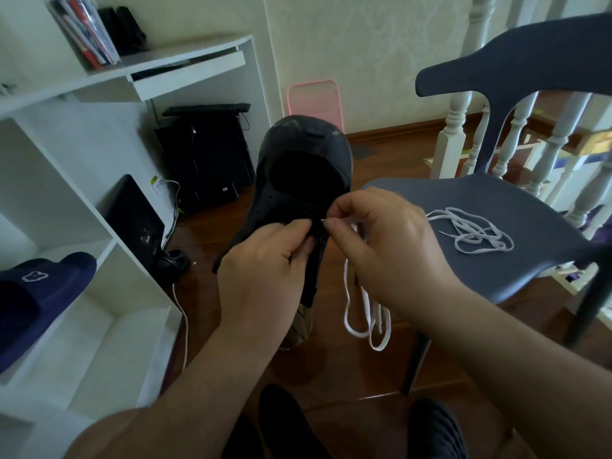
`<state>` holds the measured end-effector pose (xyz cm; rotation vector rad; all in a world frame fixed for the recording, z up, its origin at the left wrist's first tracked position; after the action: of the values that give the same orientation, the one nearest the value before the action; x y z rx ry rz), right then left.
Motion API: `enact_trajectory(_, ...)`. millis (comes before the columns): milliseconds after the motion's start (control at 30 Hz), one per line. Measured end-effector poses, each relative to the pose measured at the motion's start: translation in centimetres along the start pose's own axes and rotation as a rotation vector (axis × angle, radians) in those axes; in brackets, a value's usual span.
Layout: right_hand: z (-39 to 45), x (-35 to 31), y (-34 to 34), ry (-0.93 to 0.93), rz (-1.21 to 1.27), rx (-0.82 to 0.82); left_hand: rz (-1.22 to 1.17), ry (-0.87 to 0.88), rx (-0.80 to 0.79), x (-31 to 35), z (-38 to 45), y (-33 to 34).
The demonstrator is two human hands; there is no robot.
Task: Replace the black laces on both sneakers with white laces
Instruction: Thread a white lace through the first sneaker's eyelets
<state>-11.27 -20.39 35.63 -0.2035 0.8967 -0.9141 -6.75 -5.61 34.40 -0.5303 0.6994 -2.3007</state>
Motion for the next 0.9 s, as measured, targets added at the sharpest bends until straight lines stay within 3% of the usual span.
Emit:
enact_trajectory(100,-0.5,-1.9,-1.0,-0.141,-0.255,0.123,0.119,0.023,0.03,0.5,-0.1,-0.2)
enact_trajectory(167,-0.7,-2.8,-1.2,-0.22,-0.27,0.153,0.163,0.043,0.064,0.8,-0.3,-0.3)
enact_trajectory(367,-0.2,-0.4,-1.9,0.005,0.2,0.171,0.11,0.084,0.1,1.3,-0.6,-0.6)
enact_trajectory(667,-1.0,-0.4,-1.4,-0.052,0.279,0.117,-0.088,0.038,0.076,0.4,0.0,-1.6)
enact_trajectory(800,-1.6,-2.0,-0.4,-0.221,0.019,0.08,-0.123,0.04,0.091,0.9,-0.1,-1.8)
enact_trajectory(900,-1.6,-2.0,0.0,-0.18,-0.127,0.103,-0.092,0.086,0.141,1.6,-0.3,-2.1)
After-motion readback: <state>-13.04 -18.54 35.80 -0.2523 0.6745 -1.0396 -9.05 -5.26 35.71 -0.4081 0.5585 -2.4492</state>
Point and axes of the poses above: each hand's wrist, its own z-axis towards the middle knuckle, its own y-axis out of the palm, x = y × z, the point moved 10 cm from there along z, towards the middle knuckle, and after that the axes turned 7 degrees about z, right-handed, at the moved point
